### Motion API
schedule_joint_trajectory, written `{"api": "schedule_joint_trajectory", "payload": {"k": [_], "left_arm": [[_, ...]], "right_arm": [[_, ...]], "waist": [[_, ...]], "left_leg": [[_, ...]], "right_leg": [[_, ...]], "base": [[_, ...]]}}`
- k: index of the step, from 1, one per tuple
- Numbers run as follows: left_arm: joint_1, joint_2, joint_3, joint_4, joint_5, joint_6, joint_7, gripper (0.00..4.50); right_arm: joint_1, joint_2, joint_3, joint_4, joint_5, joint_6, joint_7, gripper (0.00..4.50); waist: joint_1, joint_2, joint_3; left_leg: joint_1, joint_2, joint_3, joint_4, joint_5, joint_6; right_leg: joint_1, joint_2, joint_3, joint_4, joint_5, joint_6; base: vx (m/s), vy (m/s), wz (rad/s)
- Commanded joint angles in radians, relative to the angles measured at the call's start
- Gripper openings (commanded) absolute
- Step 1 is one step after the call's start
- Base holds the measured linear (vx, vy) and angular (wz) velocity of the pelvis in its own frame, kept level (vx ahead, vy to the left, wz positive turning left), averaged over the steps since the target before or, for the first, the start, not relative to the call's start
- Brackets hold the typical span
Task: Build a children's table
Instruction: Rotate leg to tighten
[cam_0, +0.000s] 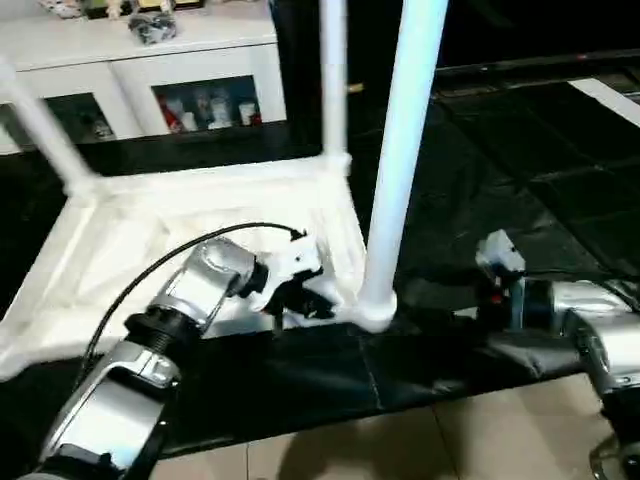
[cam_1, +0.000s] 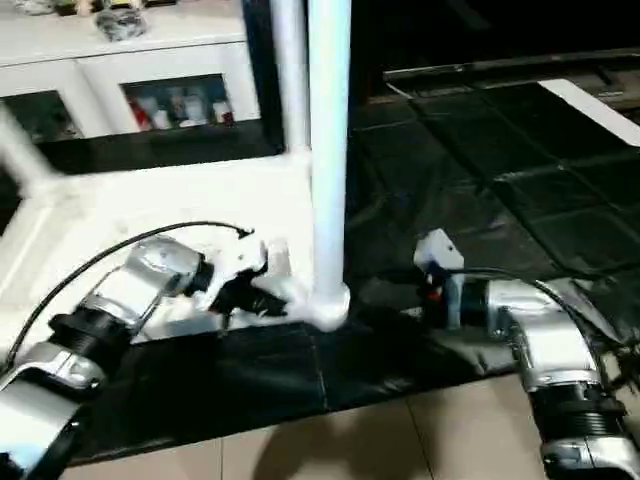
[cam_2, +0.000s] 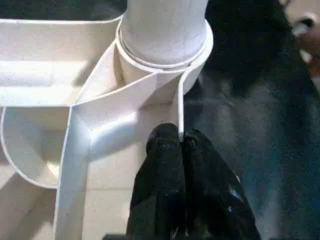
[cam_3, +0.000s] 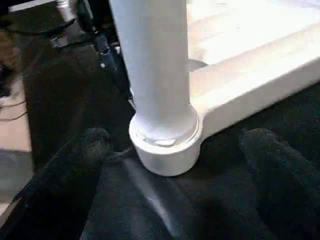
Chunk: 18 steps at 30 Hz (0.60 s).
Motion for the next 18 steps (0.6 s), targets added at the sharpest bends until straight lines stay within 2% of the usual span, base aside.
{"api": "schedule_joint_trajectory", "payload": {"k": [1, 4, 7, 8, 9, 11, 12, 18], "left_arm": [[0.017, 0.009, -0.052, -0.032, -0.006, -0.029, -0.098, 0.00], [0.016, 0.013, -0.066, -0.037, -0.005, -0.047, -0.119, 0.00], [0.012, 0.015, -0.084, -0.038, 0.002, -0.067, -0.143, 0.00], [0.011, 0.015, -0.085, -0.038, 0.003, -0.067, -0.145, 0.00], [0.012, 0.015, -0.091, -0.044, 0.005, -0.072, -0.154, 0.00], [0.016, 0.015, -0.096, -0.055, 0.007, -0.074, -0.162, 0.00], [0.018, 0.016, -0.098, -0.061, 0.007, -0.075, -0.166, 0.00], [0.021, 0.022, -0.110, -0.070, 0.008, -0.083, -0.179, 0.00]], "right_arm": [[-0.023, 0.000, 0.025, -0.022, 0.009, -0.035, 0.033, 4.48], [-0.045, 0.011, 0.043, -0.006, 0.008, -0.054, 0.055, 4.48], [-0.081, 0.033, 0.078, 0.042, -0.007, -0.097, 0.100, 4.48], [-0.084, 0.035, 0.081, 0.047, -0.009, -0.102, 0.104, 4.32], [-0.099, 0.042, 0.100, 0.069, -0.016, -0.115, 0.128, 4.21], [-0.115, 0.049, 0.121, 0.088, -0.019, -0.119, 0.157, 4.11], [-0.123, 0.053, 0.131, 0.096, -0.020, -0.120, 0.169, 4.02], [-0.176, 0.073, 0.177, 0.163, -0.043, -0.149, 0.219, 3.64]], "waist": [[0.001, -0.017, -0.063], [0.002, -0.017, -0.065], [0.004, -0.020, -0.064], [0.006, -0.019, -0.065], [0.008, -0.024, -0.064], [0.014, -0.020, -0.066], [0.015, -0.023, -0.066], [0.017, -0.026, -0.066]], "left_leg": [[-0.010, 0.011, 0.017, -0.056, -0.066, 0.128], [-0.009, 0.011, 0.017, -0.055, -0.063, 0.130], [-0.010, 0.011, 0.018, -0.056, -0.079, 0.124], [-0.009, 0.012, 0.018, -0.056, -0.077, 0.123], [-0.008, 0.013, 0.018, -0.056, -0.073, 0.123], [-0.007, 0.014, 0.018, -0.055, -0.065, 0.123], [-0.008, 0.013, 0.018, -0.055, -0.062, 0.125], [-0.010, 0.013, 0.018, -0.052, -0.048, 0.130]], "right_leg": [[0.067, -0.032, 0.037, -0.057, -0.113, -0.265], [0.066, -0.031, 0.037, -0.053, -0.090, -0.274], [0.066, -0.033, 0.036, -0.053, -0.110, -0.275], [0.066, -0.033, 0.037, -0.054, -0.111, -0.273], [0.065, -0.032, 0.038, -0.053, -0.110, -0.275], [0.064, -0.032, 0.038, -0.050, -0.098, -0.277], [0.065, -0.032, 0.038, -0.049, -0.088, -0.280], [0.064, -0.033, 0.039, -0.047, -0.086, -0.278]], "base": [[0.000, 0.000, 0.00], [0.000, 0.000, 0.00], [0.000, 0.000, 0.00], [0.000, 0.000, 0.00], [0.000, 0.000, 0.00], [0.000, 0.000, 0.00], [0.000, 0.000, 0.00], [0.000, 0.000, 0.00]]}}
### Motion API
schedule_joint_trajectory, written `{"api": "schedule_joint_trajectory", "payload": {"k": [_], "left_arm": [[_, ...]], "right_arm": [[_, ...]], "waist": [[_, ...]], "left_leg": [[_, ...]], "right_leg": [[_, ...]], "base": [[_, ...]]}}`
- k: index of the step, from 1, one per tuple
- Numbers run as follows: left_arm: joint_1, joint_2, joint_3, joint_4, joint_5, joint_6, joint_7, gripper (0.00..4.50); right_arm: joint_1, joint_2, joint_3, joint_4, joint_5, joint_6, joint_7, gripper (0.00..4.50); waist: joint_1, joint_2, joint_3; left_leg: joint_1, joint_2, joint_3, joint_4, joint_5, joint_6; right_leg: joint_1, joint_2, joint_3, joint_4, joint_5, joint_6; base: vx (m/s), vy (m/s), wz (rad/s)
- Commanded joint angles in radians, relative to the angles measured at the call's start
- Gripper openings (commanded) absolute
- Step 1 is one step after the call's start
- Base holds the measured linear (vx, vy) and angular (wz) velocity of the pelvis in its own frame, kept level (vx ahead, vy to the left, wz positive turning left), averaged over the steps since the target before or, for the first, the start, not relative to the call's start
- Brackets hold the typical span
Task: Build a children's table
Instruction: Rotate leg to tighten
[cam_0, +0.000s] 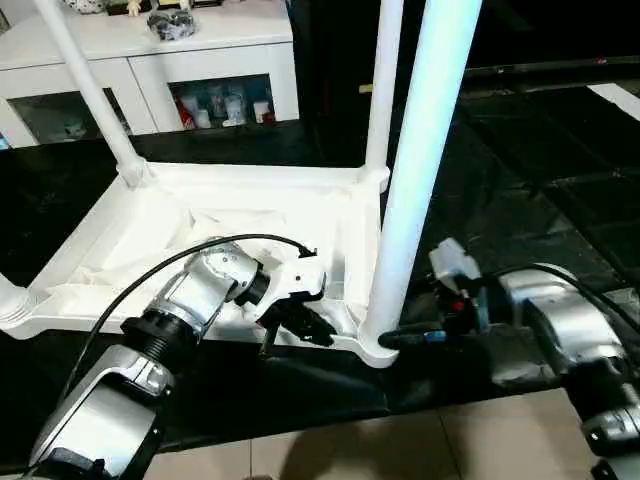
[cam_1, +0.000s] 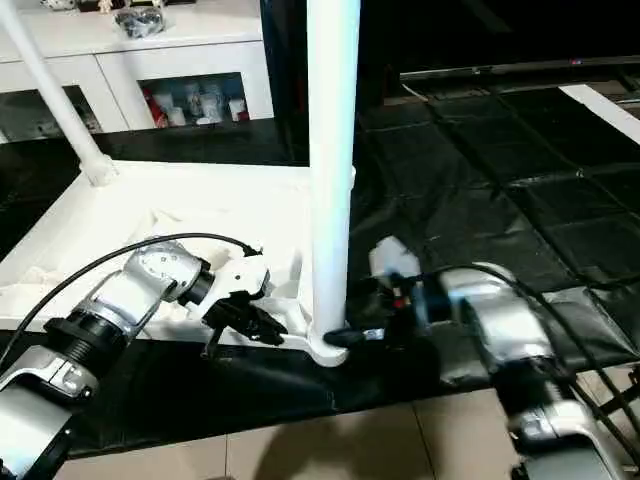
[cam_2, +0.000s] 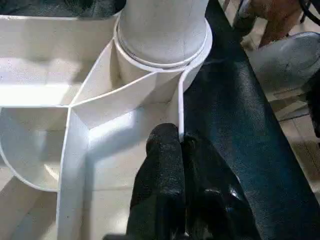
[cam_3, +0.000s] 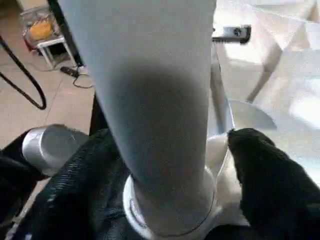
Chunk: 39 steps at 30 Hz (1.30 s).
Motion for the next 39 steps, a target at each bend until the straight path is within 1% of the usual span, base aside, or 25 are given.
{"api": "schedule_joint_trajectory", "payload": {"k": [1, 2, 3, 4, 5, 6, 10, 11, 12, 14, 16, 17, 20, 22, 24, 26, 29, 32, 33, 34, 35, 36, 37, 38, 39], "left_arm": [[0.007, -0.002, -0.042, -0.019, 0.013, -0.015, -0.049, 0.00], [0.009, 0.001, -0.044, -0.021, 0.013, -0.017, -0.052, 0.00], [0.010, 0.002, -0.045, -0.023, 0.013, -0.017, -0.052, 0.00], [0.010, 0.002, -0.045, -0.024, 0.013, -0.017, -0.052, 0.00], [0.012, 0.003, -0.046, -0.026, 0.013, -0.016, -0.053, 0.00], [0.015, 0.004, -0.047, -0.032, 0.012, -0.013, -0.053, 0.00], [0.025, 0.009, -0.048, -0.046, 0.009, -0.005, -0.050, 0.00], [0.027, 0.010, -0.049, -0.048, 0.008, -0.004, -0.050, 0.00], [0.027, 0.010, -0.049, -0.048, 0.008, -0.004, -0.050, 0.00], [0.031, 0.011, -0.049, -0.052, 0.007, -0.001, -0.048, 0.00], [0.034, 0.012, -0.047, -0.053, 0.007, 0.001, -0.046, 0.00], [0.035, 0.012, -0.047, -0.053, 0.007, 0.002, -0.045, 0.00], [0.036, 0.012, -0.045, -0.050, 0.006, 0.004, -0.041, 0.00], [0.037, 0.011, -0.043, -0.050, 0.003, 0.010, -0.039, 0.00], [0.038, 0.009, -0.039, -0.051, -0.001, 0.020, -0.033, 0.00], [0.039, 0.005, -0.035, -0.049, -0.005, 0.031, -0.027, 0.00], [0.034, -0.008, -0.024, -0.036, -0.007, 0.058, 0.000, 0.00], [0.026, -0.022, -0.014, -0.020, -0.006, 0.076, 0.032, 0.00], [0.018, -0.037, -0.002, -0.006, -0.005, 0.094, 0.069, 0.00], [0.003, -0.070, 0.028, 0.019, -0.010, 0.125, 0.144, 0.00], [-0.003, -0.083, 0.040, 0.028, -0.012, 0.136, 0.173, 0.00], [-0.007, -0.093, 0.050, 0.035, -0.013, 0.145, 0.199, 0.00], [-0.012, -0.103, 0.058, 0.042, -0.013, 0.152, 0.223, 0.00], [-0.018, -0.117, 0.069, 0.050, -0.015, 0.163, 0.254, 0.00], [-0.022, -0.127, 0.077, 0.056, -0.016, 0.170, 0.274, 0.00]], "right_arm": [[-0.017, 0.001, 0.013, 0.012, -0.016, -0.017, 0.018, 3.48], [-0.033, 0.006, 0.023, 0.039, -0.021, -0.029, 0.029, 3.36], [-0.039, 0.008, 0.029, 0.053, -0.022, -0.034, 0.041, 3.29], [-0.039, 0.009, 0.029, 0.054, -0.022, -0.034, 0.042, 3.17], [-0.042, 0.009, 0.032, 0.060, -0.022, -0.036, 0.048, 3.17], [-0.047, 0.012, 0.039, 0.073, -0.021, -0.035, 0.065, 2.92], [-0.060, 0.021, 0.051, 0.102, -0.014, -0.027, 0.095, 2.72], [-0.062, 0.022, 0.052, 0.108, -0.015, -0.030, 0.099, 2.48], [-0.062, 0.022, 0.052, 0.108, -0.015, -0.030, 0.099, 2.41], [-0.068, 0.027, 0.053, 0.125, -0.017, -0.036, 0.109, 2.37], [-0.072, 0.034, 0.055, 0.133, -0.009, -0.028, 0.119, 2.15], [-0.072, 0.036, 0.057, 0.135, -0.006, -0.027, 0.120, 2.09], [-0.070, 0.037, 0.063, 0.134, 0.002, -0.023, 0.121, 2.05], [-0.065, 0.036, 0.070, 0.132, 0.008, -0.017, 0.121, 2.04], [-0.055, 0.035, 0.075, 0.126, 0.013, -0.011, 0.121, 2.04], [-0.048, 0.040, 0.067, 0.124, 0.016, -0.004, 0.121, 2.04], [-0.022, 0.057, 0.036, 0.091, 0.032, 0.025, 0.106, 2.04], [0.006, 0.067, 0.018, 0.057, 0.049, 0.055, 0.070, 2.04], [0.026, 0.080, 0.006, 0.037, 0.051, 0.074, 0.014, 2.04], [0.063, 0.121, -0.022, 0.005, 0.046, 0.106, -0.121, 2.04], [0.074, 0.140, -0.034, -0.003, 0.042, 0.123, -0.180, 2.04], [0.083, 0.158, -0.042, -0.006, 0.036, 0.127, -0.228, 2.04], [0.090, 0.176, -0.049, -0.010, 0.028, 0.127, -0.268, 2.04], [0.093, 0.197, -0.054, -0.004, 0.011, 0.129, -0.322, 2.04], [0.095, 0.211, -0.058, 0.000, 0.000, 0.132, -0.359, 2.03]], "waist": [[-0.006, -0.023, -0.067], [-0.005, -0.025, -0.067], [-0.006, -0.024, -0.067], [-0.006, -0.026, -0.067], [-0.006, -0.025, -0.067], [-0.006, -0.029, -0.067], [-0.005, -0.028, -0.068], [-0.006, -0.028, -0.068], [-0.005, -0.029, -0.067], [-0.005, -0.029, -0.067], [-0.006, -0.028, -0.066], [-0.006, -0.030, -0.067], [-0.006, -0.027, -0.068], [-0.006, -0.028, -0.068], [-0.006, -0.025, -0.068], [-0.007, -0.025, -0.069], [-0.006, -0.023, -0.069], [-0.006, -0.025, -0.068], [-0.006, -0.023, -0.065], [-0.004, -0.021, -0.064], [-0.005, -0.016, -0.061], [-0.011, -0.017, -0.060], [-0.016, -0.018, -0.056], [-0.021, -0.016, -0.052], [-0.033, -0.018, -0.051]], "left_leg": [[-0.007, 0.013, 0.018, -0.057, -0.049, 0.128], [-0.007, 0.013, 0.019, -0.056, -0.049, 0.127], [-0.008, 0.012, 0.018, -0.056, -0.048, 0.126], [-0.009, 0.012, 0.018, -0.056, -0.048, 0.127], [-0.008, 0.012, 0.018, -0.056, -0.049, 0.127], [-0.008, 0.013, 0.018, -0.056, -0.051, 0.126], [-0.008, 0.014, 0.018, -0.056, -0.048, 0.131], [-0.008, 0.015, 0.017, -0.056, -0.046, 0.132], [-0.007, 0.014, 0.018, -0.056, -0.051, 0.133], [-0.008, 0.013, 0.018, -0.056, -0.052, 0.130], [-0.008, 0.013, 0.018, -0.057, -0.063, 0.125], [-0.008, 0.013, 0.018, -0.056, -0.060, 0.124], [-0.008, 0.013, 0.018, -0.055, -0.052, 0.126], [-0.007, 0.013, 0.018, -0.055, -0.051, 0.128], [-0.007, 0.013, 0.018, -0.055, -0.052, 0.127], [-0.007, 0.012, 0.018, -0.054, -0.047, 0.128], [-0.006, 0.013, 0.018, -0.054, -0.053, 0.127], [-0.006, 0.013, 0.017, -0.056, -0.058, 0.123], [-0.006, 0.012, 0.019, -0.057, -0.063, 0.119], [-0.005, 0.012, 0.018, -0.057, -0.071, 0.115], [-0.004, 0.010, 0.019, -0.059, -0.084, 0.098], [-0.005, 0.007, 0.017, -0.064, -0.117, 0.072], [-0.002, 0.004, 0.018, -0.067, -0.160, 0.054], [-0.003, 0.003, 0.017, -0.071, -0.178, 0.045], [-0.002, 0.000, 0.014, -0.074, -0.216, 0.030]], "right_leg": [[0.065, -0.031, 0.038, -0.049, -0.092, -0.278], [0.065, -0.031, 0.038, -0.049, -0.093, -0.276], [0.065, -0.031, 0.038, -0.048, -0.094, -0.278], [0.066, -0.032, 0.038, -0.047, -0.095, -0.277], [0.065, -0.031, 0.038, -0.049, -0.099, -0.276], [0.065, -0.031, 0.038, -0.048, -0.099, -0.276], [0.065, -0.032, 0.038, -0.046, -0.091, -0.282], [0.064, -0.032, 0.038, -0.045, -0.089, -0.282], [0.064, -0.031, 0.038, -0.046, -0.093, -0.283], [0.065, -0.032, 0.038, -0.047, -0.101, -0.280], [0.064, -0.032, 0.038, -0.048, -0.116, -0.278], [0.065, -0.032, 0.038, -0.047, -0.112, -0.277], [0.064, -0.031, 0.038, -0.046, -0.100, -0.278], [0.064, -0.031, 0.038, -0.046, -0.098, -0.279], [0.065, -0.030, 0.038, -0.046, -0.093, -0.282], [0.065, -0.030, 0.038, -0.045, -0.081, -0.285], [0.065, -0.029, 0.038, -0.046, -0.086, -0.285], [0.066, -0.029, 0.038, -0.048, -0.098, -0.279], [0.065, -0.028, 0.039, -0.051, -0.110, -0.272], [0.065, -0.028, 0.039, -0.053, -0.122, -0.269], [0.063, -0.028, 0.040, -0.059, -0.153, -0.255], [0.066, -0.029, 0.038, -0.063, -0.214, -0.233], [0.064, -0.030, 0.036, -0.074, -0.302, -0.204], [0.065, -0.030, 0.036, -0.078, -0.342, -0.190], [0.063, -0.029, 0.034, -0.086, -0.419, -0.158]], "base": [[0.000, 0.000, 0.00], [0.000, 0.000, 0.00], [0.000, 0.000, 0.00], [0.000, 0.000, 0.00], [0.000, 0.000, 0.00], [0.000, 0.000, 0.00], [0.000, 0.000, 0.00], [0.000, 0.000, 0.00], [0.000, 0.000, 0.00], [0.000, 0.000, 0.00], [0.000, 0.000, 0.00], [0.000, 0.000, 0.00], [0.000, 0.000, 0.00], [0.000, 0.000, 0.00], [0.000, 0.000, 0.00], [0.000, 0.000, 0.00], [0.000, 0.000, 0.00], [0.000, 0.000, 0.00], [0.000, 0.000, 0.00], [0.000, 0.000, 0.00], [0.000, 0.000, 0.00], [0.000, 0.000, 0.00], [0.000, 0.000, 0.00], [0.000, 0.000, 0.00], [0.000, 0.000, 0.00]]}}
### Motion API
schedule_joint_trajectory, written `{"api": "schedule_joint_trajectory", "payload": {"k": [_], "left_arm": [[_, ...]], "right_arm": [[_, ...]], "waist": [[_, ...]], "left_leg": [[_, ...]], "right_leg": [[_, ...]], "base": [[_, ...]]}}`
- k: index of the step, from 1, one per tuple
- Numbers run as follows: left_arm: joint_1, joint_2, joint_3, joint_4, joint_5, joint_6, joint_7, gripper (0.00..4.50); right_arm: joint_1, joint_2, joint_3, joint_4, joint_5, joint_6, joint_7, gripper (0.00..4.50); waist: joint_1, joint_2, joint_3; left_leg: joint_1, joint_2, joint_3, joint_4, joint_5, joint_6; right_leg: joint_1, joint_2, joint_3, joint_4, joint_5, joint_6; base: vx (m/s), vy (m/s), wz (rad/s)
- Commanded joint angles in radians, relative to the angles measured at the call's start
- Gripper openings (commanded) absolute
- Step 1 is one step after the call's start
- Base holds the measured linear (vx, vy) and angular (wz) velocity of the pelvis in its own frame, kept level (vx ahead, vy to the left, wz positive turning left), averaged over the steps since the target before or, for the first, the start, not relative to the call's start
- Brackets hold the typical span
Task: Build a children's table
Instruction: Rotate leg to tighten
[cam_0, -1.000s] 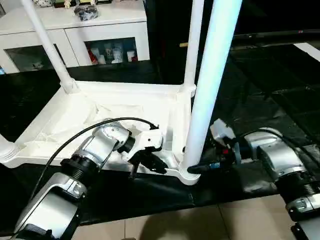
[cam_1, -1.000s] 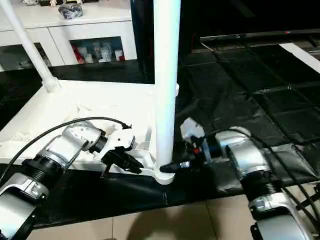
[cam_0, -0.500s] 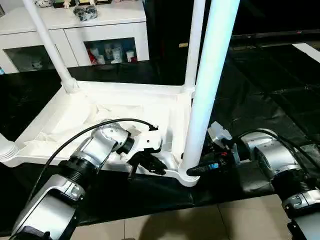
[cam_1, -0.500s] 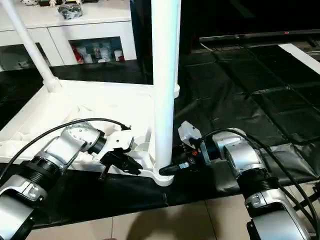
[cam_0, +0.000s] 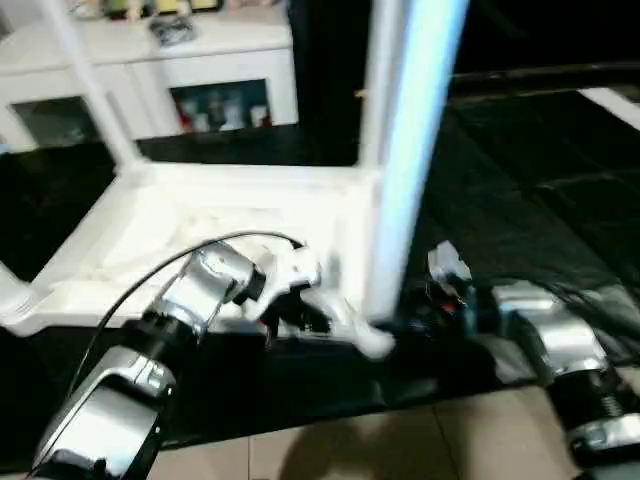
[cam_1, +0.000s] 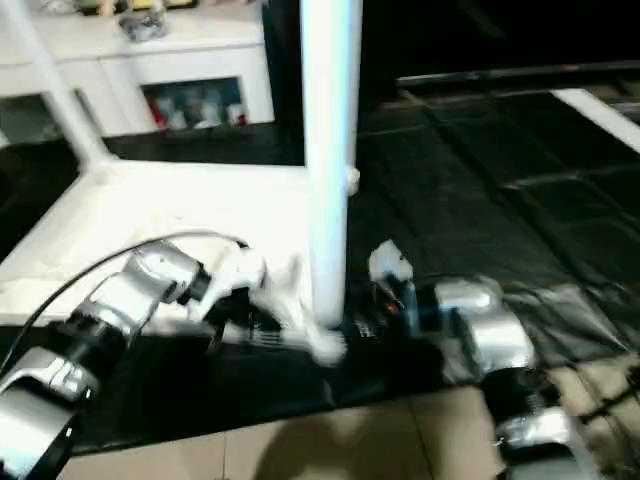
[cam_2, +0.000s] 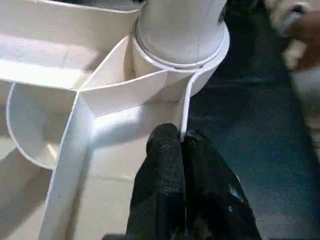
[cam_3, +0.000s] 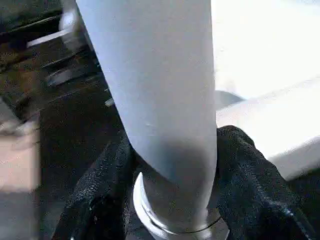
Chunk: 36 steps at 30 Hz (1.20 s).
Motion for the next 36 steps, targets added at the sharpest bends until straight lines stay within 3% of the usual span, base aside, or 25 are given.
{"api": "schedule_joint_trajectory", "payload": {"k": [1, 2, 4, 7, 10, 12, 13, 14, 15, 20, 21, 22, 24, 28, 30, 33, 36], "left_arm": [[-0.022, -0.093, 0.007, 0.010, -0.027, 0.034, 0.104, 0.00], [-0.030, -0.110, 0.020, 0.020, -0.030, 0.046, 0.138, 0.00], [-0.048, -0.143, 0.049, 0.043, -0.038, 0.072, 0.208, 0.00], [-0.068, -0.175, 0.077, 0.071, -0.041, 0.087, 0.283, 0.00], [-0.093, -0.207, 0.113, 0.107, -0.039, 0.093, 0.363, 0.00], [-0.104, -0.218, 0.127, 0.123, -0.039, 0.090, 0.402, 0.00], [-0.121, -0.231, 0.149, 0.144, -0.040, 0.079, 0.450, 0.00], [-0.121, -0.231, 0.149, 0.144, -0.040, 0.079, 0.450, 0.00], [-0.124, -0.233, 0.154, 0.149, -0.040, 0.074, 0.454, 0.00], [-0.113, -0.215, 0.127, 0.138, -0.027, 0.029, 0.385, 0.00], [-0.111, -0.212, 0.126, 0.137, -0.027, 0.028, 0.375, 0.00], [-0.112, -0.210, 0.125, 0.139, -0.025, 0.026, 0.371, 0.00], [-0.110, -0.195, 0.114, 0.149, -0.014, -0.002, 0.342, 0.00], [-0.110, -0.180, 0.101, 0.166, 0.002, -0.039, 0.318, 0.00], [-0.109, -0.168, 0.093, 0.174, 0.012, -0.068, 0.306, 0.00], [-0.111, -0.153, 0.091, 0.188, 0.023, -0.105, 0.323, 0.00], [-0.112, -0.152, 0.100, 0.195, 0.018, -0.116, 0.337, 0.00]], "right_arm": [[0.006, 0.094, 0.055, -0.002, -0.029, 0.034, -0.109, 2.03], [0.005, 0.121, 0.047, 0.006, -0.041, 0.041, -0.169, 2.03], [-0.010, 0.175, 0.030, 0.035, -0.070, 0.064, -0.306, 2.01], [-0.038, 0.234, -0.007, 0.076, -0.080, 0.088, -0.454, 2.00], [-0.069, 0.298, -0.051, 0.111, -0.088, 0.110, -0.623, 2.00], [-0.083, 0.320, -0.070, 0.127, -0.089, 0.108, -0.685, 2.00], [-0.107, 0.359, -0.109, 0.146, -0.089, 0.114, -0.782, 2.00], [-0.107, 0.359, -0.109, 0.146, -0.089, 0.114, -0.782, 2.00], [-0.112, 0.368, -0.116, 0.146, -0.098, 0.113, -0.806, 1.99], [-0.092, 0.369, -0.126, 0.111, -0.081, 0.134, -0.793, 1.99], [-0.087, 0.363, -0.123, 0.106, -0.087, 0.127, -0.794, 2.34], [-0.083, 0.359, -0.120, 0.102, -0.092, 0.122, -0.794, 2.34], [-0.054, 0.324, -0.110, 0.071, -0.108, 0.099, -0.772, 2.71], [-0.014, 0.277, -0.102, 0.031, -0.135, 0.061, -0.765, 2.95], [0.021, 0.234, -0.112, -0.019, -0.128, 0.074, -0.731, 3.11], [0.089, 0.150, -0.163, -0.121, -0.069, 0.087, -0.632, 3.27], [0.122, 0.111, -0.177, -0.168, -0.036, 0.064, -0.566, 3.57]], "waist": [[-0.007, -0.009, -0.045], [-0.012, -0.013, -0.043], [-0.029, -0.010, -0.041], [-0.054, -0.006, -0.042], [-0.070, 0.004, -0.045], [-0.077, 0.004, -0.048], [-0.083, 0.003, -0.049], [-0.085, 0.005, -0.050], [-0.086, 0.006, -0.057], [-0.080, 0.004, -0.061], [-0.079, 0.007, -0.064], [-0.078, 0.007, -0.063], [-0.074, 0.008, -0.060], [-0.066, 0.007, -0.058], [-0.058, 0.001, -0.057], [-0.039, -0.003, -0.057], [-0.028, -0.005, -0.059]], "left_leg": [[-0.012, 0.000, 0.011, -0.081, -0.227, 0.034], [-0.015, -0.001, 0.011, -0.082, -0.234, 0.031], [-0.008, -0.006, 0.009, -0.083, -0.269, 0.018], [-0.012, -0.010, 0.003, -0.084, -0.292, 0.017], [-0.020, -0.009, -0.002, -0.086, -0.287, 0.025], [-0.016, -0.009, -0.001, -0.085, -0.289, 0.029], [-0.018, -0.008, 0.000, -0.085, -0.275, 0.033], [-0.021, -0.008, 0.000, -0.084, -0.266, 0.033], [-0.018, -0.006, 0.001, -0.081, -0.235, 0.041], [-0.026, -0.005, 0.004, -0.074, -0.128, 0.085], [-0.025, -0.004, 0.003, -0.071, -0.099, 0.093], [-0.025, -0.004, 0.004, -0.070, -0.085, 0.098], [-0.021, -0.002, 0.006, -0.073, -0.118, 0.095], [-0.019, 0.000, 0.009, -0.074, -0.127, 0.086], [-0.018, 0.002, 0.009, -0.075, -0.127, 0.086], [-0.015, 0.003, 0.011, -0.075, -0.118, 0.095], [-0.020, 0.003, 0.011, -0.072, -0.096, 0.106]], "right_leg": [[0.059, -0.029, 0.030, -0.095, -0.430, -0.158], [0.059, -0.028, 0.030, -0.100, -0.444, -0.148], [0.054, -0.026, 0.027, -0.108, -0.492, -0.127], [0.053, -0.025, 0.021, -0.113, -0.516, -0.114], [0.059, -0.025, 0.019, -0.109, -0.450, -0.128], [0.056, -0.023, 0.021, -0.108, -0.399, -0.151], [0.057, -0.023, 0.023, -0.105, -0.357, -0.171], [0.059, -0.024, 0.023, -0.101, -0.343, -0.178], [0.058, -0.024, 0.025, -0.098, -0.273, -0.200], [0.070, -0.026, 0.026, -0.082, -0.107, -0.250], [0.071, -0.027, 0.026, -0.076, -0.066, -0.259], [0.072, -0.027, 0.027, -0.074, -0.039, -0.269], [0.071, -0.028, 0.027, -0.080, -0.073, -0.268], [0.070, -0.027, 0.031, -0.082, -0.101, -0.262], [0.071, -0.028, 0.032, -0.082, -0.107, -0.255], [0.070, -0.028, 0.035, -0.083, -0.111, -0.245], [0.072, -0.029, 0.034, -0.080, -0.094, -0.243]], "base": [[0.000, 0.000, 0.00], [0.000, 0.000, 0.00], [0.000, 0.000, 0.00], [0.000, 0.000, 0.00], [0.000, 0.000, 0.00], [0.000, 0.000, 0.00], [0.000, 0.000, 0.00], [0.000, 0.000, 0.00], [0.000, 0.000, 0.00], [0.000, 0.000, 0.00], [0.000, 0.000, 0.00], [0.000, 0.000, 0.00], [0.000, 0.000, 0.00], [0.000, 0.000, 0.00], [0.000, 0.000, 0.00], [0.000, 0.000, 0.00], [0.000, 0.000, 0.00]]}}
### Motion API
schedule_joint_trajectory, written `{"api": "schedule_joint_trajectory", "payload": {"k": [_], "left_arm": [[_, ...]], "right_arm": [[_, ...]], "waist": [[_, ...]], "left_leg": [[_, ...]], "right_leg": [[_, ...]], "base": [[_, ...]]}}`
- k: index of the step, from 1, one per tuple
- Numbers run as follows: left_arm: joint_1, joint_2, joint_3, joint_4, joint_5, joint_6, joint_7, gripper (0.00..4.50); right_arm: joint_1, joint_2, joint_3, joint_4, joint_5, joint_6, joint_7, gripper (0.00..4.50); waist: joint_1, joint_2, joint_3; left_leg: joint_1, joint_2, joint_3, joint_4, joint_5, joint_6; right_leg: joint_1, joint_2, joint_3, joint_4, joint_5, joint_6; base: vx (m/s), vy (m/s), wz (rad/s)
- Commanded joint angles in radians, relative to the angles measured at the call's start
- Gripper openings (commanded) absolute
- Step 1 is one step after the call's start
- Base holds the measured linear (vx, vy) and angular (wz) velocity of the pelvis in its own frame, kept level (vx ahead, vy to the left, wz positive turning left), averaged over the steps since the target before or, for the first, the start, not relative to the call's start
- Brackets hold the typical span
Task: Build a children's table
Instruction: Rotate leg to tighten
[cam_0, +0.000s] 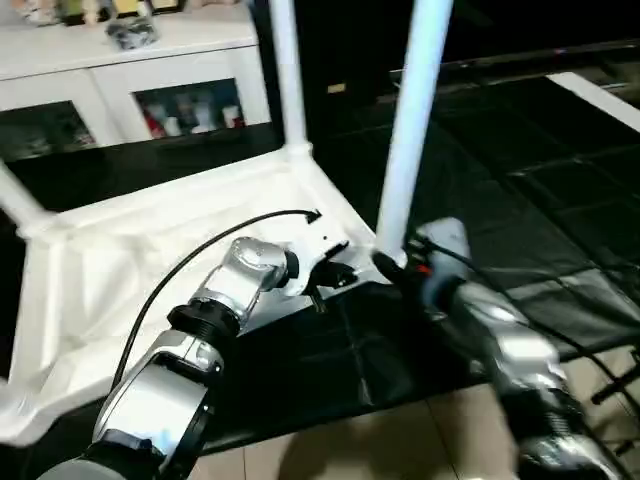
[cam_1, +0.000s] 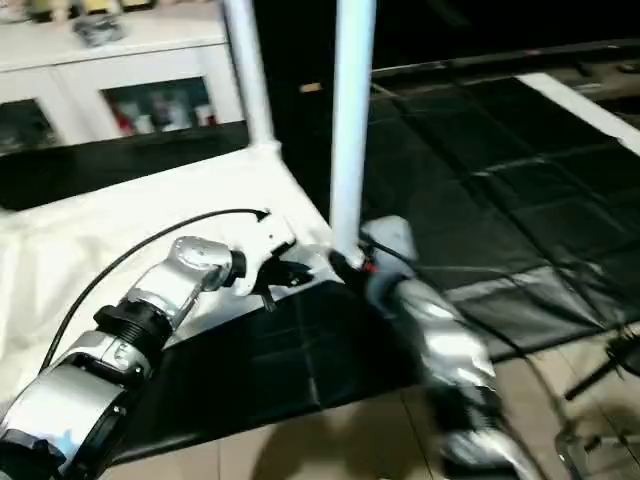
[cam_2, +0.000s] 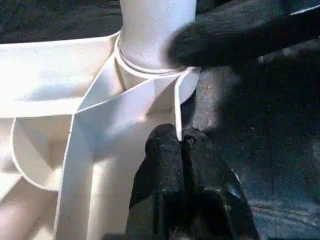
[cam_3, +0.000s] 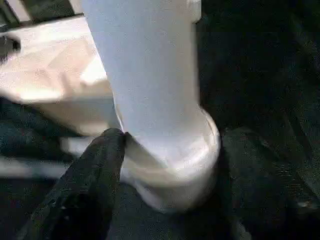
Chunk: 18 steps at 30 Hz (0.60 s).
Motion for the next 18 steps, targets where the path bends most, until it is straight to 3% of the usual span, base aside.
{"api": "schedule_joint_trajectory", "payload": {"k": [1, 2, 3, 4, 7, 10, 14, 16, 18], "left_arm": [[-0.015, 0.011, 0.012, -0.011, -0.003, -0.031, -0.005, 0.00], [-0.010, 0.016, 0.016, -0.021, -0.013, -0.059, -0.019, 0.00], [-0.003, 0.018, 0.028, -0.041, -0.034, -0.058, -0.041, 0.27], [0.005, 0.021, 0.035, -0.058, -0.052, -0.060, -0.061, 0.54], [0.040, 0.040, 0.032, -0.126, -0.079, -0.047, -0.120, 0.60], [0.088, 0.073, 0.028, -0.222, -0.097, -0.001, -0.157, 0.96], [0.145, 0.134, 0.034, -0.353, -0.114, 0.077, -0.181, 1.21], [0.166, 0.160, 0.039, -0.404, -0.119, 0.108, -0.187, 1.34], [0.209, 0.215, 0.053, -0.506, -0.131, 0.180, -0.203, 1.42]], "right_arm": [[0.029, -0.033, -0.020, -0.046, 0.040, -0.003, 0.069, 3.66], [0.056, -0.068, -0.014, -0.084, 0.057, 0.010, 0.115, 3.74], [0.085, -0.104, -0.008, -0.124, 0.076, 0.019, 0.168, 3.78], [0.106, -0.130, -0.007, -0.157, 0.095, 0.033, 0.208, 3.92], [0.140, -0.166, -0.020, -0.225, 0.144, 0.032, 0.278, 4.18], [0.162, -0.186, -0.020, -0.297, 0.194, 0.055, 0.331, 4.44], [0.164, -0.183, 0.015, -0.366, 0.240, 0.082, 0.364, 4.50], [0.163, -0.178, 0.032, -0.382, 0.247, 0.087, 0.371, 4.50], [0.149, -0.156, 0.063, -0.390, 0.241, 0.086, 0.364, 4.50]], "waist": [[0.001, -0.014, -0.062], [0.000, -0.012, -0.062], [0.003, -0.007, -0.061], [0.005, -0.013, -0.062], [0.007, -0.011, -0.065], [0.005, -0.012, -0.060], [0.003, -0.012, -0.057], [-0.002, -0.008, -0.055], [0.003, -0.013, -0.053]], "left_leg": [[-0.011, 0.003, 0.016, -0.061, -0.091, 0.102], [-0.013, 0.002, 0.017, -0.062, -0.098, 0.104], [-0.012, 0.001, 0.016, -0.059, -0.104, 0.108], [-0.015, 0.001, 0.016, -0.058, -0.097, 0.120], [-0.020, 0.005, 0.014, -0.055, -0.057, 0.144], [-0.019, 0.009, 0.015, -0.057, -0.070, 0.153], [-0.017, 0.011, 0.014, -0.064, -0.102, 0.129], [-0.013, 0.009, 0.016, -0.066, -0.123, 0.113], [-0.012, 0.010, 0.016, -0.069, -0.131, 0.096]], "right_leg": [[0.074, -0.033, 0.038, -0.061, -0.106, -0.236], [0.076, -0.033, 0.037, -0.062, -0.113, -0.236], [0.077, -0.031, 0.036, -0.065, -0.122, -0.227], [0.082, -0.032, 0.037, -0.063, -0.109, -0.227], [0.080, -0.036, 0.034, -0.056, -0.080, -0.241], [0.076, -0.035, 0.033, -0.059, -0.108, -0.247], [0.074, -0.033, 0.035, -0.060, -0.183, -0.227], [0.066, -0.030, 0.035, -0.067, -0.228, -0.211], [0.064, -0.031, 0.037, -0.069, -0.252, -0.203]], "base": [[0.000, 0.000, 0.00], [0.000, 0.000, 0.00], [0.000, 0.000, 0.00], [0.000, 0.000, 0.00], [0.000, 0.000, 0.00], [0.000, 0.000, 0.00], [0.000, 0.000, 0.00], [0.000, 0.000, 0.00], [0.000, 0.000, 0.00]]}}
